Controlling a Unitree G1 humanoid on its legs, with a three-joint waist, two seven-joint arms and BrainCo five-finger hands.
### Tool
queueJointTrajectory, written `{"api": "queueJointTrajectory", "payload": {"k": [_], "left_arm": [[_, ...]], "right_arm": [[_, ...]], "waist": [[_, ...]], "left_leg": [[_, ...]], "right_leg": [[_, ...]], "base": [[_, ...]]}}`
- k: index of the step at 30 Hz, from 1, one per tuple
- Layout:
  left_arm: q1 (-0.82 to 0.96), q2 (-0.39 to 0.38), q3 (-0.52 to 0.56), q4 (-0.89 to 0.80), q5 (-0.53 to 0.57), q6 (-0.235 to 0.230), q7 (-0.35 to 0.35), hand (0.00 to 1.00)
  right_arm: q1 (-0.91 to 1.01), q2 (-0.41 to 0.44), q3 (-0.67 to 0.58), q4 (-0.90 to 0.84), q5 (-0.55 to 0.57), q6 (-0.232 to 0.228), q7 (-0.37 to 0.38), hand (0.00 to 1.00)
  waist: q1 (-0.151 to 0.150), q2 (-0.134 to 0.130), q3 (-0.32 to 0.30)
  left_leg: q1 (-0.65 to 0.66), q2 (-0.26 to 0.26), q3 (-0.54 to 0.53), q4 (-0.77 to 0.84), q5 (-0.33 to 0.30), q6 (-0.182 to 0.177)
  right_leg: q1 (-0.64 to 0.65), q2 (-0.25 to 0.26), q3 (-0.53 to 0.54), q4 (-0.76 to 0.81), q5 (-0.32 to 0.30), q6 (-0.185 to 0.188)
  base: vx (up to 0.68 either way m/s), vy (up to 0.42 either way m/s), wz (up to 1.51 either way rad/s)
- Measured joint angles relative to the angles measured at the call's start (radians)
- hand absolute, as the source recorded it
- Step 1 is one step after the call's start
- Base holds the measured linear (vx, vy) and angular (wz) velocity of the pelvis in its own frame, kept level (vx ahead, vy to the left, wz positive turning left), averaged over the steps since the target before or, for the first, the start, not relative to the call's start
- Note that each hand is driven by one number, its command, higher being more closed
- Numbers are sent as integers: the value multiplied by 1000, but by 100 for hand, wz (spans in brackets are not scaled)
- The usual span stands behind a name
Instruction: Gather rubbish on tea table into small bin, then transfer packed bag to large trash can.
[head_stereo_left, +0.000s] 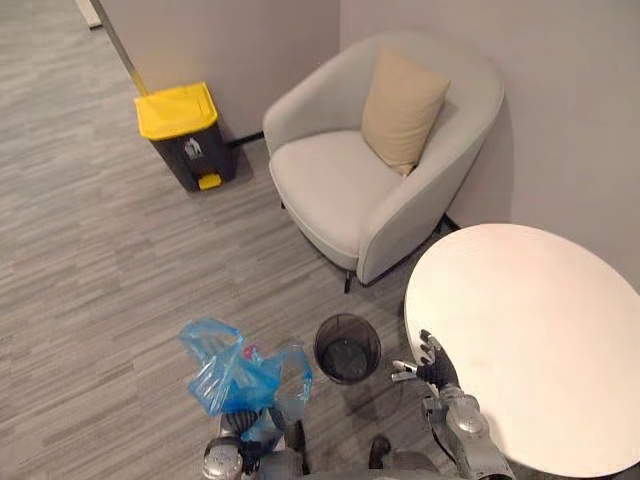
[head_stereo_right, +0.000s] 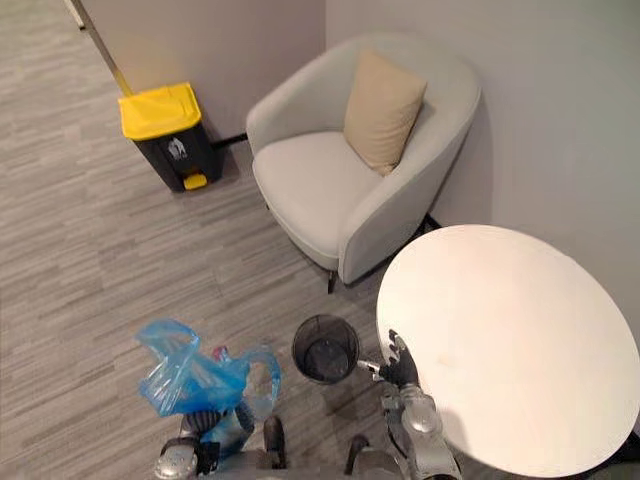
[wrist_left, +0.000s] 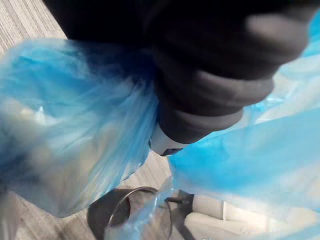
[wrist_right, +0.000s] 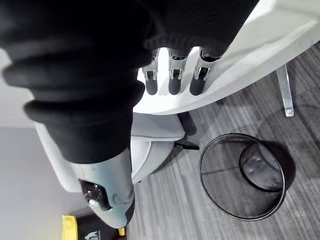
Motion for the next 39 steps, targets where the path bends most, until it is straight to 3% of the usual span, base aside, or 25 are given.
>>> {"api": "queueJointTrajectory", "payload": {"k": [2,4,5,6,8,11,12,13,14,15,16,17,18,20,22,25,31,36,39], "left_arm": [[-7,-1,3,-23,-4,-1,2,100],[-5,1,16,-47,-5,-2,3,100],[-4,2,26,-54,-5,-1,4,100],[-5,-19,31,-57,-8,-1,6,100],[0,-44,27,-59,-12,-2,5,100],[21,-52,18,-63,-12,-2,5,100],[25,-51,17,-62,-12,-1,5,100],[10,-44,-3,-65,-12,-1,5,100],[1,-37,-8,-66,-11,-1,5,100],[-12,-35,-22,-74,-11,-1,2,100],[-11,-34,-23,-78,-11,-4,2,100],[-10,-35,-23,-78,-11,-4,2,100],[-8,-36,-24,-74,-11,-4,2,100],[-15,-36,-25,-71,-11,-4,2,100],[-29,-35,-27,-62,-10,-4,2,100],[-24,-5,-51,-44,0,-1,1,100],[-2,5,-50,-44,14,-1,1,100],[5,7,-44,-31,37,1,1,100],[11,8,-35,-32,37,1,2,100]], "right_arm": [[6,-11,27,-22,0,1,0,0],[29,-5,63,-24,0,2,0,0],[25,-7,76,-25,0,2,2,0],[11,-11,88,-27,0,2,-3,0],[-3,-19,92,-29,1,2,-15,0],[-5,-32,89,-68,6,-3,-29,0],[-23,-34,75,-70,9,-6,-41,0],[-20,-32,51,-71,9,-6,-51,0],[-20,-29,42,-75,9,-6,-54,0],[-14,-27,19,-85,8,-5,-64,0],[-8,-32,16,-89,9,-5,-68,0],[-5,-34,15,-91,9,-5,-69,0],[-1,-36,12,-92,8,-5,-69,0],[-1,-32,1,-92,7,-5,-70,0],[2,-25,-27,-90,0,-2,-75,0],[6,8,-47,-89,-1,0,-83,0],[9,12,-51,-62,-19,11,-83,0],[16,12,-70,-28,-32,32,-85,0],[14,13,-83,3,-36,33,-85,0]], "waist": [[-2,8,2],[1,-8,-4],[5,-19,-5],[35,-2,3],[52,34,14],[53,60,26],[51,74,34],[48,70,38],[47,66,40],[45,52,49],[40,40,54],[35,37,56],[16,48,51],[9,61,46],[-8,79,38],[-3,50,34],[-5,58,23],[-6,51,21],[-8,37,20]], "left_leg": [[-34,14,-15,24,-14,15],[-73,-14,-66,84,-17,15],[-92,-19,-77,109,-17,7],[-125,-11,-94,124,-9,-5],[-141,18,-118,99,29,-17],[-138,43,-160,-6,104,-46],[-147,57,-163,-32,157,-67],[-162,49,-166,-73,243,-127],[-171,42,-161,-67,259,-157],[-196,26,-108,51,192,-90],[-195,16,-58,189,81,-30],[-184,19,-41,223,46,-30],[-138,41,-4,259,-33,-31],[-81,64,40,215,-76,-35],[-5,66,74,89,-70,-48],[19,36,59,30,-42,-44],[70,-4,61,-44,-6,-7],[74,-15,55,-71,10,2],[42,-28,33,-24,-26,24]], "right_leg": [[-15,-5,19,77,-32,20],[-13,-15,77,204,-109,43],[-10,-14,93,184,-124,38],[13,13,94,107,-139,-8],[18,46,62,54,-104,-29],[20,88,19,-4,-60,-52],[18,107,3,-19,-40,-63],[12,93,-41,-48,-17,-91],[15,82,-60,-58,-12,-96],[13,51,-86,-61,-6,-99],[29,21,-104,-74,3,-92],[33,12,-115,-81,9,-90],[41,3,-150,-105,28,-87],[39,-4,-185,-107,38,-79],[46,-10,-237,-116,49,-62],[98,-10,-262,-203,99,-27],[142,-26,-257,-264,144,-2],[139,-29,-268,-264,147,1],[108,-63,-290,-187,90,25]], "base": [[-77,-1,35],[11,-84,81],[-17,-132,62],[-64,-105,28],[-184,-117,33],[-123,-87,31],[-192,-134,48],[-182,-91,58],[-175,-62,79],[-159,-47,77],[-129,-47,70],[-125,-16,76],[-42,36,62],[-35,99,75],[-35,134,76],[-48,165,34],[-63,101,2],[-38,37,8],[20,47,23]]}}
